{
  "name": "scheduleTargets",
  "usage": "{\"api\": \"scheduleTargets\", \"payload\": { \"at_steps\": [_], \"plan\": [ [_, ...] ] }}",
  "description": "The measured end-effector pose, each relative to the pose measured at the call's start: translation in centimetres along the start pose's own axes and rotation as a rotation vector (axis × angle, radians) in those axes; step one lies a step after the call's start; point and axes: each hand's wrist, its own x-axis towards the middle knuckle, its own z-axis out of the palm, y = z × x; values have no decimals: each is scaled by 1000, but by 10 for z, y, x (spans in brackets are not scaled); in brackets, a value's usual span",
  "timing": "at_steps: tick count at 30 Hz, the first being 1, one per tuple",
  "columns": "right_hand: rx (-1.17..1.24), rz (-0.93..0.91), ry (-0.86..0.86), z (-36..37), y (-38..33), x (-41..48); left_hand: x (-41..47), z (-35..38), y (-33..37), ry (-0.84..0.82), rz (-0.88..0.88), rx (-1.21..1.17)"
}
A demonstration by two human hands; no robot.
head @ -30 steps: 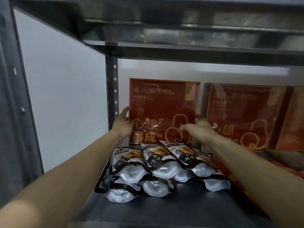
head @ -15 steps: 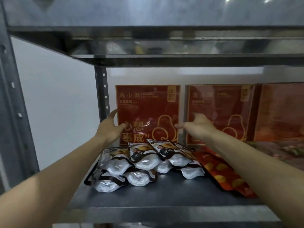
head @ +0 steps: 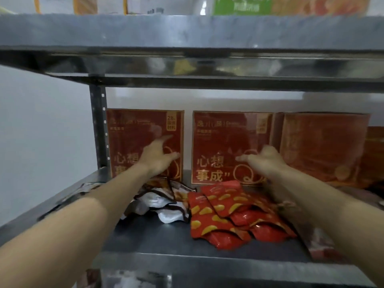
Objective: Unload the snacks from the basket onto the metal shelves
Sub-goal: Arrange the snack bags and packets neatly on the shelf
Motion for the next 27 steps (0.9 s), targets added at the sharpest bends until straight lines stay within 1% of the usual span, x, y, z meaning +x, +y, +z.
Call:
{"api": "scheduleTargets", "payload": {
  "at_steps": [2,6,9,11,13,14,16,19,22,27],
  "plan": [
    [-7,20,19,-8,10,13,12,9,16,-10,51,58],
    [-36,-5,51,-17,26,37,39,20,42,-17,197,109],
    [-48,-4,39,-19,38,53,62,25,52,-15,266,161],
    [-46,1,16,-18,45,63,77,26,53,67,345,203],
    [-31,-10,2,-16,52,72,89,23,54,222,462,310],
    [-30,-17,6,-15,54,76,96,22,53,274,517,372],
    [-24,-35,11,-13,56,80,107,19,52,294,578,497],
    [-17,-59,15,-11,58,85,118,16,50,201,564,598],
    [-40,-78,60,-9,60,90,122,16,47,84,519,600],
    [-55,-113,83,0,59,97,131,15,42,131,532,537]
  ]
}}
